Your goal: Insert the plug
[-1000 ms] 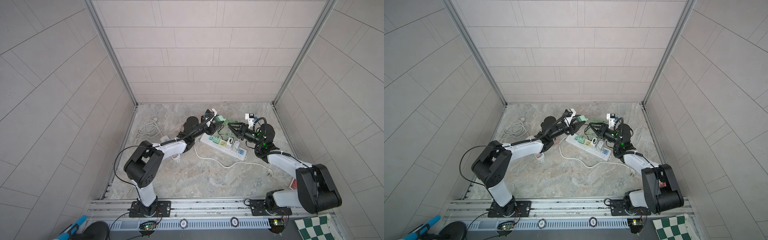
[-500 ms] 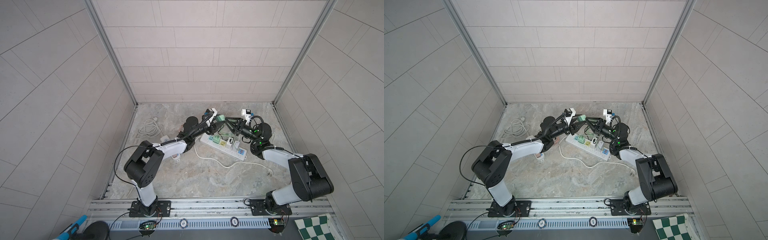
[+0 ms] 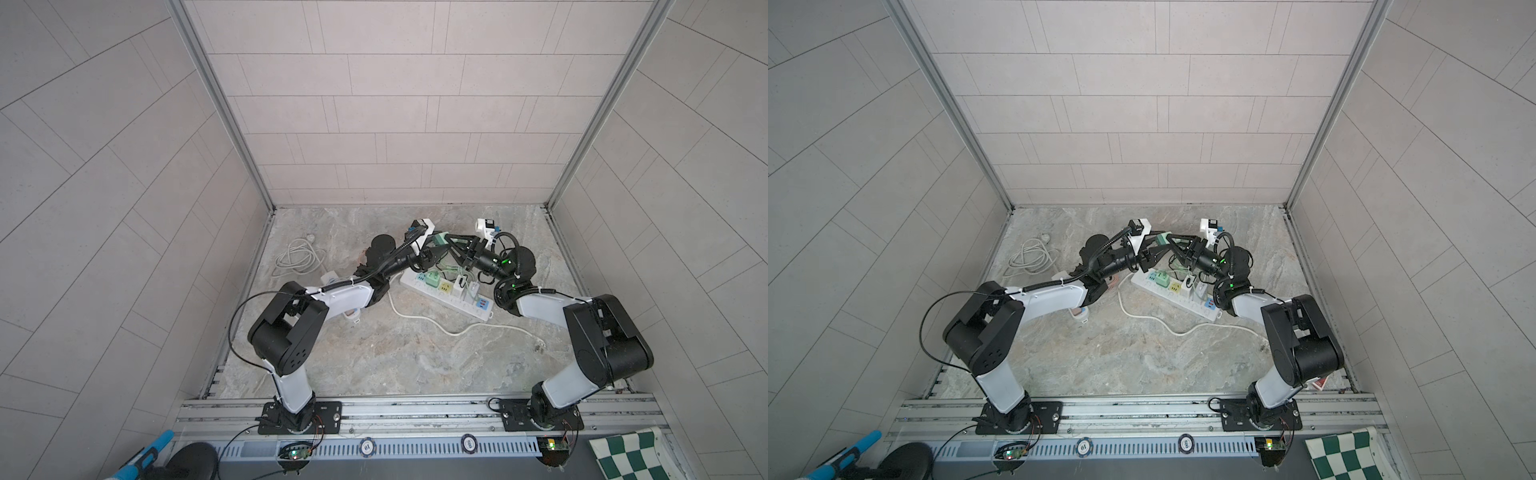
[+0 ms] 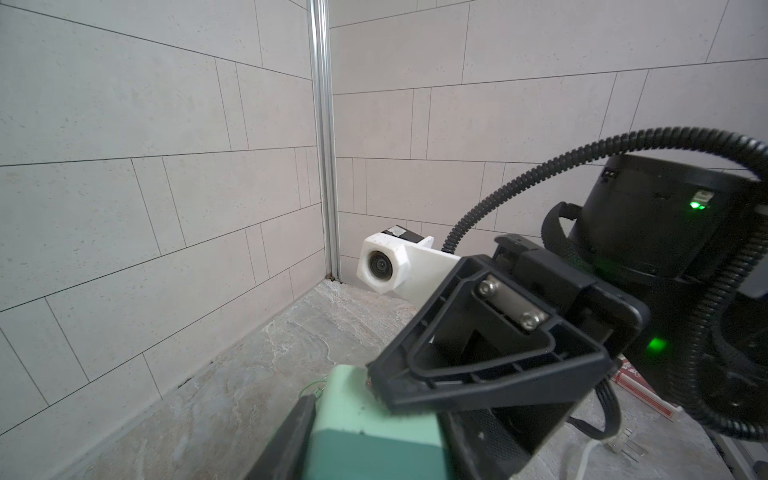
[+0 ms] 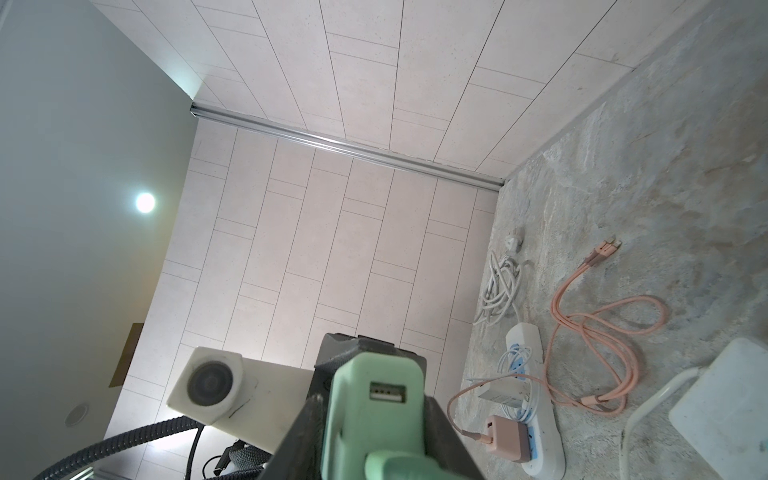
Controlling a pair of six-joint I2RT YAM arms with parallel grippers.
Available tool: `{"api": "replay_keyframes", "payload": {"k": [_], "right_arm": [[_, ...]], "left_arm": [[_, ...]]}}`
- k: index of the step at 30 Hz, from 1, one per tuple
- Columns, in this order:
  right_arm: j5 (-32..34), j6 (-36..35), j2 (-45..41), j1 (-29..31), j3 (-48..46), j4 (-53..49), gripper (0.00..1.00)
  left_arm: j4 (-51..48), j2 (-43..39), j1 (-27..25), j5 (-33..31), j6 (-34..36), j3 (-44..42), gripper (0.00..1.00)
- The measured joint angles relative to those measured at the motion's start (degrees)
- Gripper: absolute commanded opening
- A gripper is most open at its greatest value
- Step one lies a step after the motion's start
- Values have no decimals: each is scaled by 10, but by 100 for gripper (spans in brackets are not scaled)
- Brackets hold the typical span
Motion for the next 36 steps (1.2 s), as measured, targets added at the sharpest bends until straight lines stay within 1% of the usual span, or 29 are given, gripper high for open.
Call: {"api": "replay_keyframes", "payload": {"k": [5,6,7,8,9,11,13,15,17,19,20,23,24,25,28,32,34,36], "right_arm": [[4,3,2,0,4,-2,24],[4,2,3,0,4,-4,22],[4,0,3,0,4,-6,20],[4,-3,3,0,4,-10,18],[4,-8,3,0,5,-15,16],[2,-29,1,1,9,-37,12],[2,-70,-9,3,16,-87,11],[7,-134,-33,6,29,-175,9],[29,-233,-73,10,60,-314,8],[60,-319,-105,16,100,-436,8],[76,-362,-121,20,124,-493,8],[110,-454,-152,23,168,-598,5],[118,-472,-156,23,175,-617,5],[125,-492,-158,24,180,-639,4],[150,-536,-153,27,181,-697,4],[177,-578,-145,41,173,-766,3],[186,-591,-145,50,171,-786,3],[195,-602,-145,63,168,-801,3]], "left_arm": [[0,0,1,1,10,0,4],[-2,0,1,1,12,0,7],[-3,0,1,1,14,0,15],[-6,0,1,0,14,-1,29],[-7,0,1,-2,15,-2,40],[-7,0,1,-7,15,-7,54],[-9,-2,2,-9,15,-16,62],[-16,-7,2,-11,11,-29,68],[-34,-20,7,-13,11,-41,70],[-56,-37,14,-18,14,-49,81],[-67,-49,20,-21,13,-54,83],[-88,-86,43,-32,9,-74,82],[-99,-97,50,-35,10,-79,83],[-115,-108,57,-42,11,-82,81],[-177,-118,70,-82,25,-75,73],[-293,-87,71,-134,53,-26,57],[-337,-59,73,-146,65,6,54],[-373,-31,73,-153,74,32,53]]}}
